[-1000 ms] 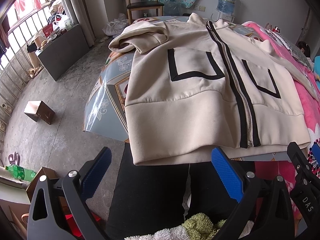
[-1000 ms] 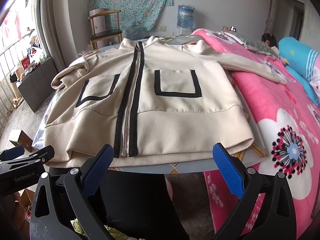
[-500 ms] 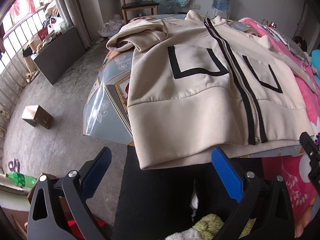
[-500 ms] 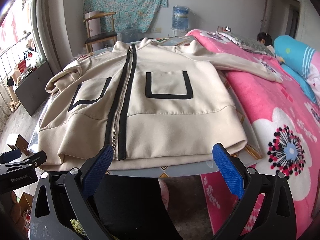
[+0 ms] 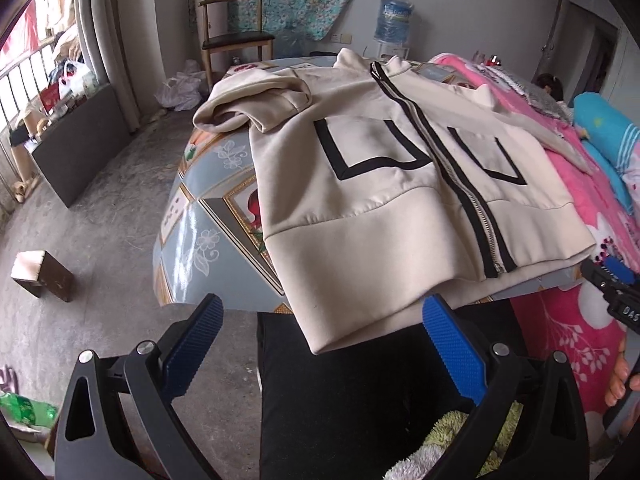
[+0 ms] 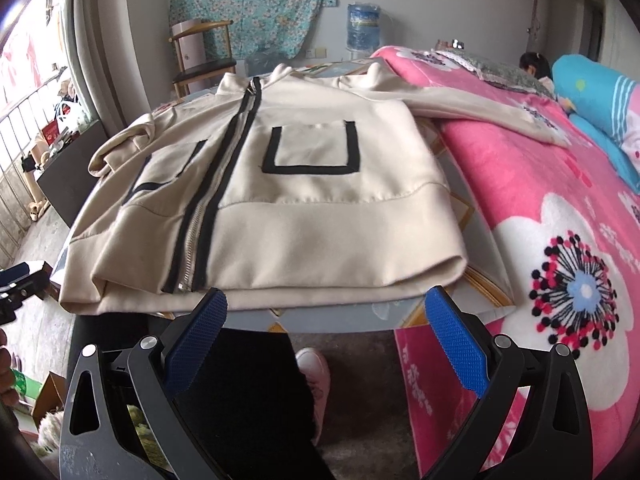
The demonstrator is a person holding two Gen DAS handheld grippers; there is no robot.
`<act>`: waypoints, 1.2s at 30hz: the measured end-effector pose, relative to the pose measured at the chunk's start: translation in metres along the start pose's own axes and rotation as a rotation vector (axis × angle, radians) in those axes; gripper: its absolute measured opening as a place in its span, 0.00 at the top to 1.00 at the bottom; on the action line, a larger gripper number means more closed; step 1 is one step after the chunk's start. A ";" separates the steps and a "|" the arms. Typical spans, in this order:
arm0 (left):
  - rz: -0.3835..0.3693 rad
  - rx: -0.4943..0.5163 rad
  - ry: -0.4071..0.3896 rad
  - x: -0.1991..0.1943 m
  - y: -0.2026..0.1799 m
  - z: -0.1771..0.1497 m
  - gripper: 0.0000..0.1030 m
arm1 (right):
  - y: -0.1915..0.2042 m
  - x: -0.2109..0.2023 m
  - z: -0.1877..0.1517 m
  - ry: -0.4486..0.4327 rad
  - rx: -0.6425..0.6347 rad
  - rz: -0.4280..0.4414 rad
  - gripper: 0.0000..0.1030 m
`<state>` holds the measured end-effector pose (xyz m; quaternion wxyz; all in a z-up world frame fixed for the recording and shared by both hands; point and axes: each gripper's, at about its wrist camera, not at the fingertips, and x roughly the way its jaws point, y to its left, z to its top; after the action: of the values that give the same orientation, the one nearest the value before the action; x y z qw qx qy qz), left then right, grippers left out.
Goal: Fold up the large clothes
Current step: 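Grasp the jacket hem with the left tool while the right tool grasps the hem too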
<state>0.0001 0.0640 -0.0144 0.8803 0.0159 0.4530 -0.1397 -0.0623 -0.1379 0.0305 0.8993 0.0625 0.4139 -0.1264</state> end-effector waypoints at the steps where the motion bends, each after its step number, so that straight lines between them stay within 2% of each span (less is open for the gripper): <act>1: -0.020 -0.009 0.005 0.000 0.002 -0.001 0.05 | -0.003 0.000 -0.001 0.001 -0.004 -0.001 0.07; 5: -0.050 -0.059 0.026 0.009 0.010 -0.002 0.05 | -0.012 0.000 -0.004 0.006 -0.013 0.007 0.07; 7: -0.120 -0.088 0.031 0.013 0.015 -0.003 0.05 | -0.014 0.000 -0.003 0.012 -0.010 0.035 0.07; 9: -0.137 -0.117 0.034 0.017 0.017 -0.003 0.05 | -0.013 0.001 -0.002 0.016 -0.006 0.064 0.07; 12: -0.093 -0.103 0.031 0.025 0.016 -0.005 0.05 | 0.001 0.004 0.003 0.015 -0.030 0.125 0.07; 17: 0.109 0.077 0.082 0.046 0.001 -0.013 0.05 | 0.053 0.012 0.015 0.021 -0.151 0.321 0.12; 20: 0.122 0.100 0.093 0.050 0.004 -0.020 0.05 | 0.083 0.024 0.020 0.057 -0.234 0.405 0.23; 23: 0.093 0.099 0.100 0.051 0.007 -0.026 0.05 | 0.104 0.035 0.022 0.099 -0.311 0.440 0.37; 27: 0.048 0.086 0.116 0.053 0.011 -0.033 0.19 | 0.123 0.047 0.020 0.166 -0.404 0.456 0.55; 28: 0.038 0.078 0.124 0.055 0.012 -0.034 0.23 | 0.127 0.049 0.019 0.182 -0.428 0.452 0.59; 29: 0.029 0.073 0.135 0.057 0.013 -0.035 0.32 | 0.132 0.051 0.017 0.191 -0.449 0.449 0.60; 32: -0.020 0.052 0.139 0.057 0.014 -0.037 0.43 | 0.140 0.052 0.011 0.190 -0.485 0.439 0.66; 35: -0.061 0.052 0.141 0.056 0.012 -0.035 0.55 | 0.146 0.057 0.009 0.195 -0.499 0.424 0.82; 36: -0.072 0.054 0.142 0.055 0.012 -0.035 0.60 | 0.146 0.059 0.009 0.196 -0.495 0.413 0.90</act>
<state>0.0060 0.0680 -0.0804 0.8396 0.0331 0.5108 -0.1817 0.0215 -0.0097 -0.0074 0.8497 -0.0633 0.4952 0.1696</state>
